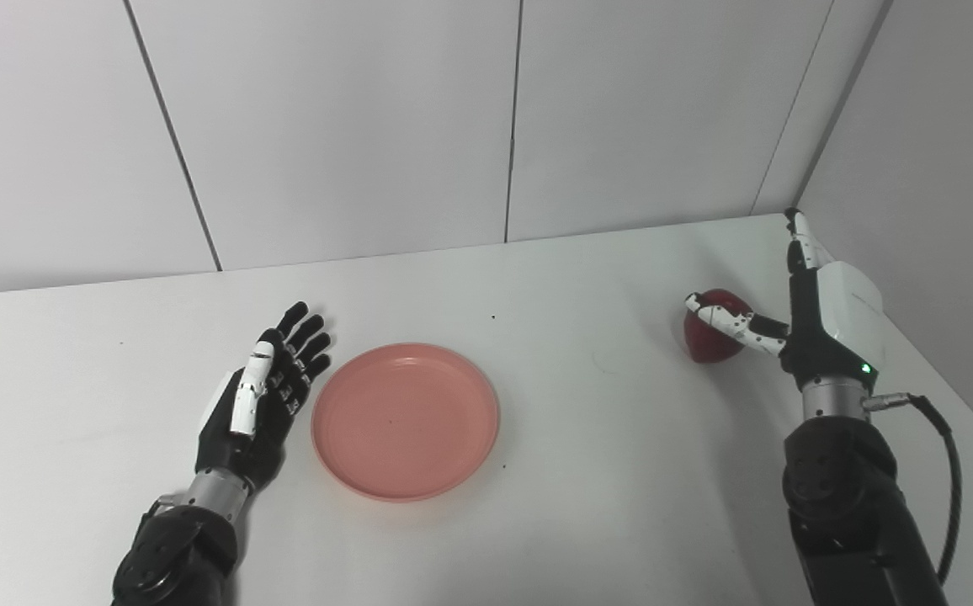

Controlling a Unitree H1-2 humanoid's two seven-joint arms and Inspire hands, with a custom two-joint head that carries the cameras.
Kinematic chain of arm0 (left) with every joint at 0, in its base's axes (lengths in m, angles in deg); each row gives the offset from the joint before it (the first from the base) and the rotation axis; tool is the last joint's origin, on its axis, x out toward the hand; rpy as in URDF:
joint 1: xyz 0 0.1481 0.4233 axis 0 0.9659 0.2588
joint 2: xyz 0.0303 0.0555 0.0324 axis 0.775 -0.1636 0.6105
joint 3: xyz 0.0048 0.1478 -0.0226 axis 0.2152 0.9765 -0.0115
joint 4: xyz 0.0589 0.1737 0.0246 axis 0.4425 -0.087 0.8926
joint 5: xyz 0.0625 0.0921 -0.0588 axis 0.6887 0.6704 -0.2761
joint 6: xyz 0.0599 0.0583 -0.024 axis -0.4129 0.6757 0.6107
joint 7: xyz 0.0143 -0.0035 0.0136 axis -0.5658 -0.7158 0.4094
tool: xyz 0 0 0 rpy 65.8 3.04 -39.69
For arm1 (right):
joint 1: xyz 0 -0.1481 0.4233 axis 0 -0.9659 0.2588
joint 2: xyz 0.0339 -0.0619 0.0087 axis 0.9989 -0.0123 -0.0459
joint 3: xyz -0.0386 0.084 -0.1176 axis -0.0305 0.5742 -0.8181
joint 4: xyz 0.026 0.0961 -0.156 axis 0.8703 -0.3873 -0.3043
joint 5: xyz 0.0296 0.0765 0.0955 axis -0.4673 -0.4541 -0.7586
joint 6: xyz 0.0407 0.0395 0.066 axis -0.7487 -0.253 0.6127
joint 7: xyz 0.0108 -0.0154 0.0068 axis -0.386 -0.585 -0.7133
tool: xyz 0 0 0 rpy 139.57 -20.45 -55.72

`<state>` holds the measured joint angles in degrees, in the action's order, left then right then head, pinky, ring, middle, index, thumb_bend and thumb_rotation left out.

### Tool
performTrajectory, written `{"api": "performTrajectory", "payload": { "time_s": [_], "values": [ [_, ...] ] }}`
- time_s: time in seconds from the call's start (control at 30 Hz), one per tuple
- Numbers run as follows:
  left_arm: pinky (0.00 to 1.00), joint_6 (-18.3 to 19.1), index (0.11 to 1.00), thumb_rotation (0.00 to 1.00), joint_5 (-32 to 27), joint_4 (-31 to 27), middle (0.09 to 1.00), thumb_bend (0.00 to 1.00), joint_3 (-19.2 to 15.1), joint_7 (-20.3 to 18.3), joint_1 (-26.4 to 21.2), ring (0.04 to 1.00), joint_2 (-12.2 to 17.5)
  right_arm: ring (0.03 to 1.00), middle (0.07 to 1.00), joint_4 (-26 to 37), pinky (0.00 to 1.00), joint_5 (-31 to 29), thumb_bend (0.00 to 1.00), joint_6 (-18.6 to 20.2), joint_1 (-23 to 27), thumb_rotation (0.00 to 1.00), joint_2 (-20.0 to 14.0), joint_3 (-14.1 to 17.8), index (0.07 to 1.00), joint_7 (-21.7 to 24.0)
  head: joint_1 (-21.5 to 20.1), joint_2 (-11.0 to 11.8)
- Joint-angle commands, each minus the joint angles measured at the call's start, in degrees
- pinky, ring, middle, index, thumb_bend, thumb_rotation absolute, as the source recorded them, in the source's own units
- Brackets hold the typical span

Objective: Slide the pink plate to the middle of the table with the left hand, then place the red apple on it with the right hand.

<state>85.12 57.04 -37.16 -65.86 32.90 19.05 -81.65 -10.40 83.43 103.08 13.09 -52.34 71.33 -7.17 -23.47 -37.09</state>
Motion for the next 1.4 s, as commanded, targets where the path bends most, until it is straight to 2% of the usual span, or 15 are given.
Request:
{"api": "performTrajectory", "payload": {
  "time_s": [0.0, 0.2, 0.83, 1.0, 1.37],
  "values": [
    [0.95, 2.04, 0.93, 1.0, 0.47, 1.03, 0.948, 0.35, -0.05, 0.85, 1.0, 0.945, 0.76, 0.878, 0.931, -0.6, 0.78, -1.66, 1.0, -1.55, 1.93, 0.55, -1.79, 0.66, 0.962, -0.69, 0.06, -0.12],
    [0.95, 2.38, 0.929, 1.0, 0.51, 0.38, 0.947, 0.34, -0.02, 0.97, 1.22, 0.946, 0.87, 0.889, 0.93, -2.31, 0.8, -4.48, 1.0, -1.0, 2.65, 0.55, -2.19, 0.26, 0.951, 0.01, -0.26, -0.42],
    [0.95, 2.08, 0.939, 1.0, -0.06, 1.08, 0.955, 0.34, 0.02, 0.6, 1.19, 0.956, 1.12, 0.848, 0.895, -5.12, 0.73, -7.25, 1.0, 2.07, 5.46, 0.5, -3.13, -1.05, 0.932, 2.91, 0.01, -0.92],
    [0.95, 2.6, 0.935, 1.0, 0.11, 0.36, 0.947, 0.34, 0.04, 1.15, 1.34, 0.944, 1.14, 0.855, 0.898, -5.63, 0.75, -6.73, 1.0, 3.84, 6.16, 0.5, -3.7, -1.74, 0.928, 3.91, 0.61, -1.37],
    [0.95, 2.87, 0.933, 1.0, 0.1, 0.02, 0.946, 0.35, 0.13, 1.1, 1.47, 0.943, 1.26, 0.871, 0.907, -7.77, 0.78, -7.86, 1.0, 4.34, 6.82, 0.45, -4.71, -1.94, 0.926, 4.39, 0.64, -1.74]
  ]
}}
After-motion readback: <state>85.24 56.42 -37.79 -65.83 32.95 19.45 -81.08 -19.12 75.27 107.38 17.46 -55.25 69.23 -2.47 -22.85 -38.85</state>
